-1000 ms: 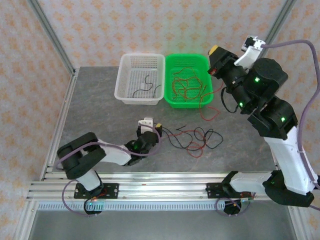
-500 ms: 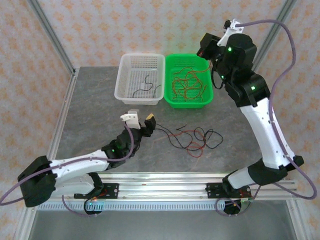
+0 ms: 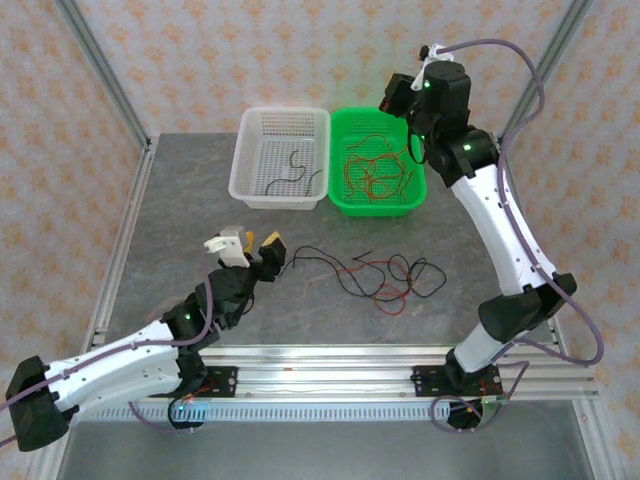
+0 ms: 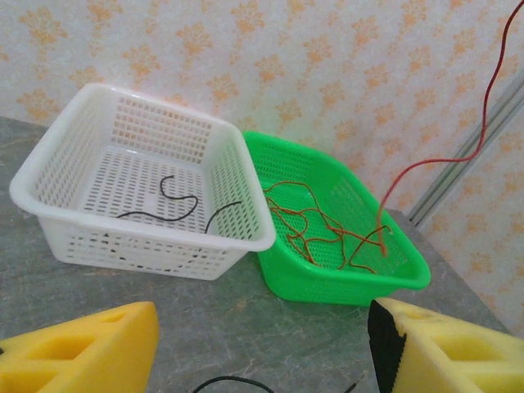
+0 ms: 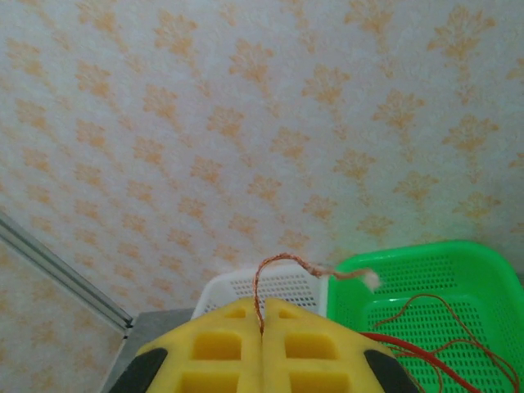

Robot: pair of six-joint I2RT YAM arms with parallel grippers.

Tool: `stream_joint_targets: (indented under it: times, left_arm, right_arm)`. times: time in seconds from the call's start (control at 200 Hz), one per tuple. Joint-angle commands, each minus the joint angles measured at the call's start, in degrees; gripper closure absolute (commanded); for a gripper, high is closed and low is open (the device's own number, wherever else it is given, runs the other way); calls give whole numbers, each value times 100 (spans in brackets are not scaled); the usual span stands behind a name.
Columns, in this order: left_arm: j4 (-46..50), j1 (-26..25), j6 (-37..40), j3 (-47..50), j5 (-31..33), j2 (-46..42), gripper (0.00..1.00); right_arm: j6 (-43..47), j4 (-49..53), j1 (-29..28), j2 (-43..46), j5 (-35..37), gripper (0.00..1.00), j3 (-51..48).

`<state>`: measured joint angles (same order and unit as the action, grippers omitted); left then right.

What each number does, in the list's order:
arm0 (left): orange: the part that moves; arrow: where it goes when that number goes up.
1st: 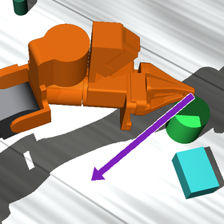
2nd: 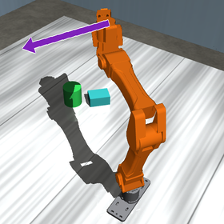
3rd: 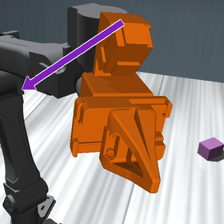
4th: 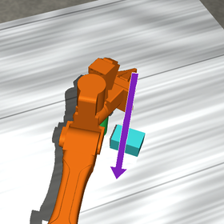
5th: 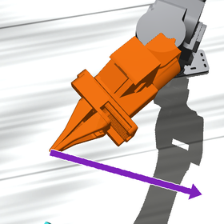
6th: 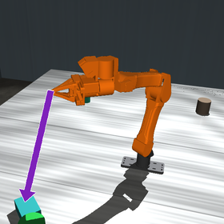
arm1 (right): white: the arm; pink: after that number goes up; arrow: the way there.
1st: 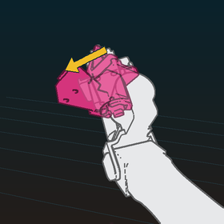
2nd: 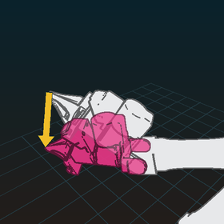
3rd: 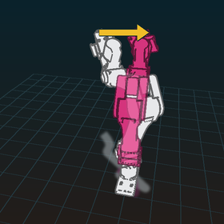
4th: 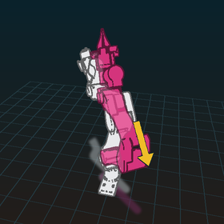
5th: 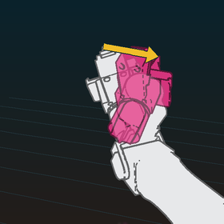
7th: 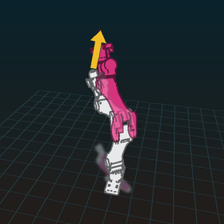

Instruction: Untangle the cables

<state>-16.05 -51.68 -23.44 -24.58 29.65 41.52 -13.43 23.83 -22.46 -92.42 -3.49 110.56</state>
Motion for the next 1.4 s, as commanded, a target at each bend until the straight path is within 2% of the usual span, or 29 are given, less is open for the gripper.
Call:
stream_joint_targets:
  times: [0.0, 0.28, 0.46, 0.966, 1.291, 1.396]
  left_arm:
    - [498, 38, -218, 126, 146, -282, 31]
    - [898, 38, -368, 169, 192, -697, 30]
    - [1115, 37, -414, 107, 208, -801, 30]
    - [1538, 36, -668, -150, 65, -737, 30]
    - [1860, 38, -893, -474, -264, -311, 30]
    - [1855, 33, -977, -563, -431, -107, 30]
  right_arm:
    - [-4, -420, 75, -56, -59, 100, -340]
    - [-133, -894, 101, -447, -199, 100, -1467]
    - [-49, -922, 101, -920, -222, 100, -1746]
    - [155, -261, 145, -2684, -38, 100, -1264]
    - [-46, -73, 162, -3206, -62, 100, -896]
    - [-114, 95, 161, -3278, 4, 89, -710]
